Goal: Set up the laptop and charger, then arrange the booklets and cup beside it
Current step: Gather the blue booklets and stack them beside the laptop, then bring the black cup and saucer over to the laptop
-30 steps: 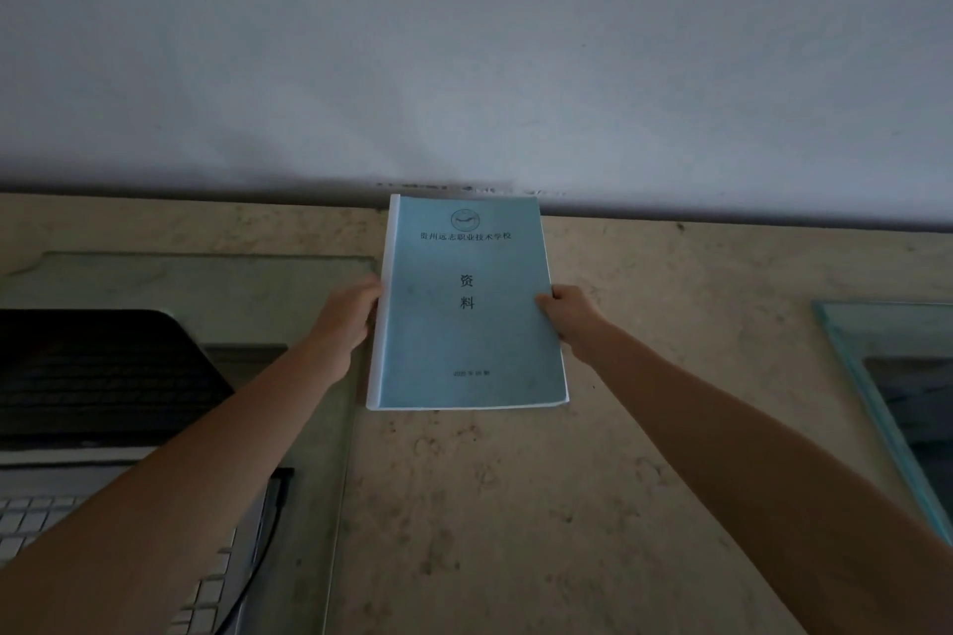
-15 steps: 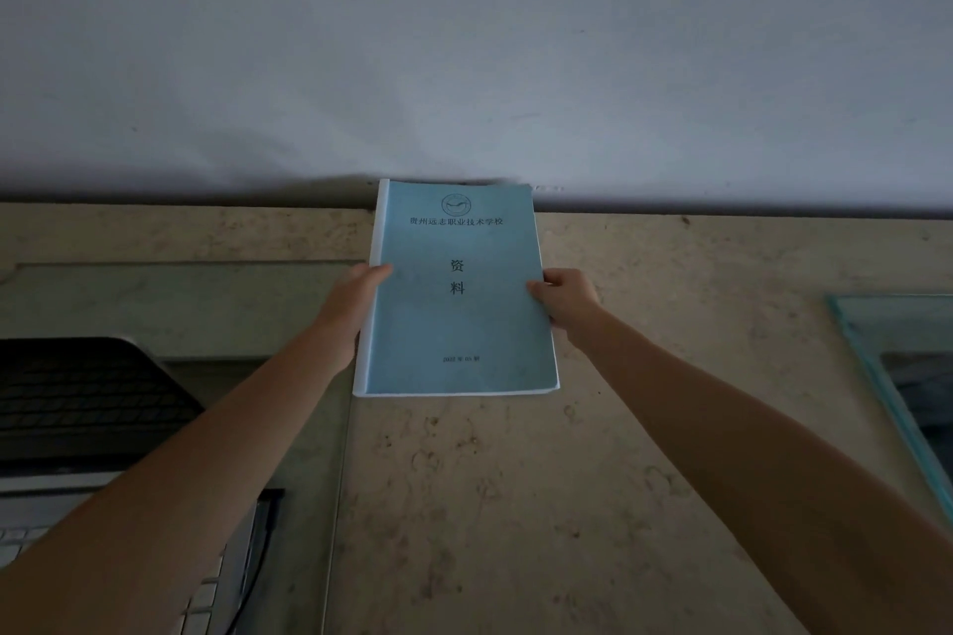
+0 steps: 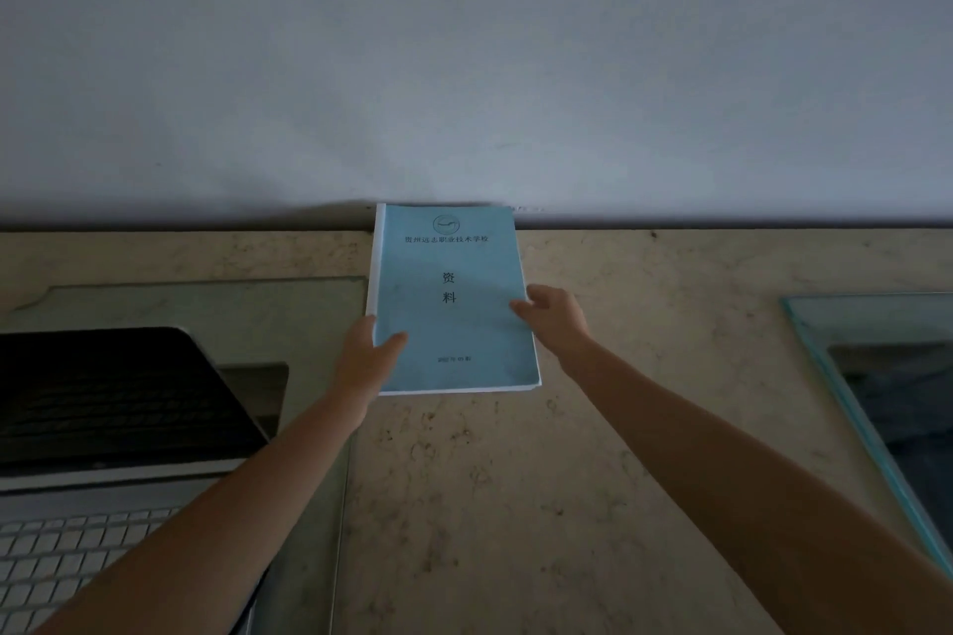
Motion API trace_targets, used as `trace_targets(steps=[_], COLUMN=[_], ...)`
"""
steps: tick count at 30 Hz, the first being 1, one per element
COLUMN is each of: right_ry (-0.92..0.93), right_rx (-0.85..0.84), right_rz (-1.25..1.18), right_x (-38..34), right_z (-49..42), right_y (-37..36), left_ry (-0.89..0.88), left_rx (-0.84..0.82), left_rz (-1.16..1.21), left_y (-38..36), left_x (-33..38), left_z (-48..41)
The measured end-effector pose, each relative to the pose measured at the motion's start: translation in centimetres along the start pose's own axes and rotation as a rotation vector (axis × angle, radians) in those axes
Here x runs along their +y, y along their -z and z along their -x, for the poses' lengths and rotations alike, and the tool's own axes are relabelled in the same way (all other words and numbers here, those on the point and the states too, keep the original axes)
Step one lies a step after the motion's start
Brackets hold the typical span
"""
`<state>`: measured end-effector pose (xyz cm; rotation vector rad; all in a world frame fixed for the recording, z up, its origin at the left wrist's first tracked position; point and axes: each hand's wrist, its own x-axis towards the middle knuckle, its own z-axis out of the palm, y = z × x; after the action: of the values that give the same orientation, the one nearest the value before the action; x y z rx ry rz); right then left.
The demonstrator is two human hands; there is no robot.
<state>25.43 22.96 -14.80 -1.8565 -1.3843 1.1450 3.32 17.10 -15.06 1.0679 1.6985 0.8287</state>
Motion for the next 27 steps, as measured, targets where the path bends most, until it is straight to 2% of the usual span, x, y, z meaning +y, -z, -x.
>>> trace_targets(steps=[7,12,17,27], right_ry=[0.215,0.276,0.208,-0.149], right_rx=[0.053,0.194,0.326,0.648], right_rz=[0.24,0.309,0.32,0.333], right_x=[-1.5,-0.2,3.6,17.3], right_z=[7.3,14.4,22.4,41.1], right_y=[5.0,10.9,16.3,26.1], left_ry=[-0.329,-0.542,-0.634,-0.731], left_rx=[0.034,-0.029,-0.157,-0.685], left_rz=[-0.424,-0.447,-0.388,-0.319], left_y=[-0.2,-2.2,-5.7,-20.2], left_x=[3.0,6.9,8.7,7.8], left_z=[6.2,11.8,17.6,31.5])
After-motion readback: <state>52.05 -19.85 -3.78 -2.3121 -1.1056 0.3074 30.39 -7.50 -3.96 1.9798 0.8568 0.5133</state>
